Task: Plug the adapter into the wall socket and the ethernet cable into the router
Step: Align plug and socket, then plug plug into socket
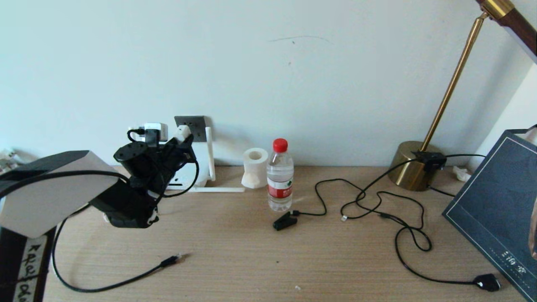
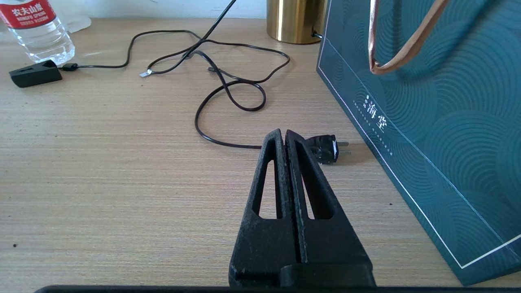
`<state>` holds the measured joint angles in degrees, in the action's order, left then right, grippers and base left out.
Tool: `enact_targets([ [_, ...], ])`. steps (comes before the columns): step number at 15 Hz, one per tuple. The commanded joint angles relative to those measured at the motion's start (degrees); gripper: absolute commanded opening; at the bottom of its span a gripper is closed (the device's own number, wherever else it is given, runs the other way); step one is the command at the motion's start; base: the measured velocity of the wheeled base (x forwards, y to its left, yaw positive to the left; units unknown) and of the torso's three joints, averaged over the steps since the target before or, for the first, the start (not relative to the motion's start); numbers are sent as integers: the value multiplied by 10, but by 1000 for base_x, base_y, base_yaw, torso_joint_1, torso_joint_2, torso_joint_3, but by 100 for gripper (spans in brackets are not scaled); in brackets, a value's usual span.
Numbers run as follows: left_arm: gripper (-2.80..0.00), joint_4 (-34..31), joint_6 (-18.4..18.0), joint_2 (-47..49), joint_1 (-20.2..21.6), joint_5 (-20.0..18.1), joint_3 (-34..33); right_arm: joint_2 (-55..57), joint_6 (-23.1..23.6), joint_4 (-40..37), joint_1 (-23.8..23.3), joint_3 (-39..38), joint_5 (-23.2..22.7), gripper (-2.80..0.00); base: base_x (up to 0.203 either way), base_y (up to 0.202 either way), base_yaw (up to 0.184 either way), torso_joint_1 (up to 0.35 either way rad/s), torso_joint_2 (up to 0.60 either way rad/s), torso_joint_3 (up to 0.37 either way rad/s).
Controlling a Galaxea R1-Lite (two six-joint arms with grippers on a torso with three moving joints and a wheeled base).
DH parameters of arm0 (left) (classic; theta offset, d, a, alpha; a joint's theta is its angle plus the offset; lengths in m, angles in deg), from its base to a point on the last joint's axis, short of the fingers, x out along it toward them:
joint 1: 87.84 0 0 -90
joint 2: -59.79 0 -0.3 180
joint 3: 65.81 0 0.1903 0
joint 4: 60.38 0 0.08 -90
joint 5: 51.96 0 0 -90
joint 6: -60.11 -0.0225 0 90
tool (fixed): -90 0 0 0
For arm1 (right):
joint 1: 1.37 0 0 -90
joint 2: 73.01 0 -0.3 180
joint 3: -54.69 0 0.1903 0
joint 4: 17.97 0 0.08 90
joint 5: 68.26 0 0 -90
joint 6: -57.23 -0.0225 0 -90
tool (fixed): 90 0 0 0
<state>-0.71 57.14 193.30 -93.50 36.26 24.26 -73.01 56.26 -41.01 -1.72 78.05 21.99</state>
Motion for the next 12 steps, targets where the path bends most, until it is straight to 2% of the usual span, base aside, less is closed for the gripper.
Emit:
enact_targets([
  [1, -280, 5, 0, -4, -1, 0, -6, 0, 0, 0, 0, 0, 0, -280, 0, 0, 0, 0, 0, 0],
  [12, -280, -15, 0, 2, 7, 0, 18, 0, 0, 0, 0, 0, 0, -280, 0, 0, 0, 0, 0, 0],
])
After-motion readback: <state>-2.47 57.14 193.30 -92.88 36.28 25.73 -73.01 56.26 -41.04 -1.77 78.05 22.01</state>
